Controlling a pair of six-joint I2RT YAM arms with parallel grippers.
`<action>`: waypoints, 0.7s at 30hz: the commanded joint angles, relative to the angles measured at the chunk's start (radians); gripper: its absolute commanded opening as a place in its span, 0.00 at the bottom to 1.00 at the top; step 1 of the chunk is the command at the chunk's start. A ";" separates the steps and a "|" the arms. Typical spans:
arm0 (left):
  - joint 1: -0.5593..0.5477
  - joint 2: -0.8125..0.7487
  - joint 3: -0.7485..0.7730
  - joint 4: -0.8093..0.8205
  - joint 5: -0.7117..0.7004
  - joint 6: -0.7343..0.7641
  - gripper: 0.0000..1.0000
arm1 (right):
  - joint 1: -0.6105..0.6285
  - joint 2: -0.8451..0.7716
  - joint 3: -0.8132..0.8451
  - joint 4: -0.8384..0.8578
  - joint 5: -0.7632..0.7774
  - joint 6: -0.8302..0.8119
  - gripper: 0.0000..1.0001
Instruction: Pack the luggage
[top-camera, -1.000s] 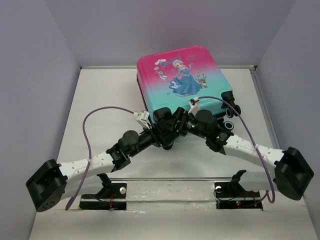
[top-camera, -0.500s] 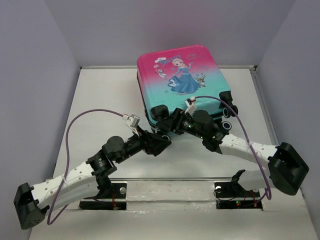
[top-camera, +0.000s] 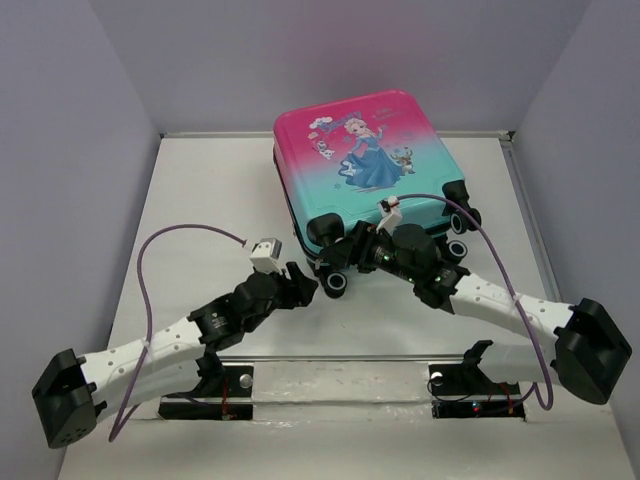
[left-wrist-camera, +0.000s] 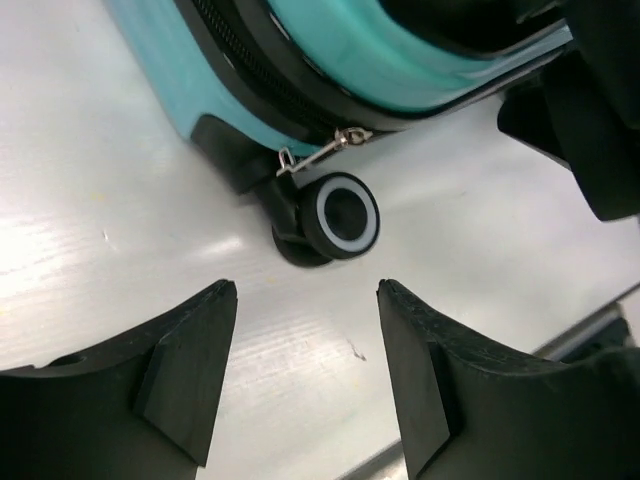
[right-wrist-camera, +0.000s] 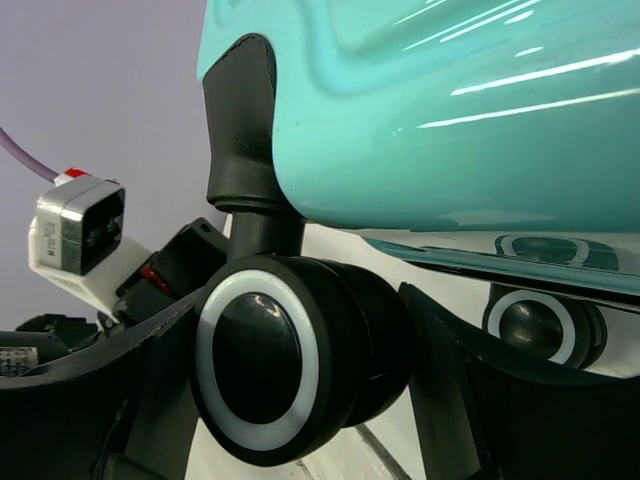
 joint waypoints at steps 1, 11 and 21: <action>0.001 0.091 -0.005 0.333 -0.097 0.128 0.69 | -0.002 -0.040 0.015 -0.006 0.035 -0.047 0.07; 0.002 0.364 0.047 0.573 -0.155 0.285 0.64 | -0.002 -0.040 0.008 0.012 -0.002 -0.048 0.07; 0.002 0.495 0.110 0.674 -0.211 0.311 0.39 | -0.002 -0.014 -0.018 0.057 -0.074 -0.041 0.07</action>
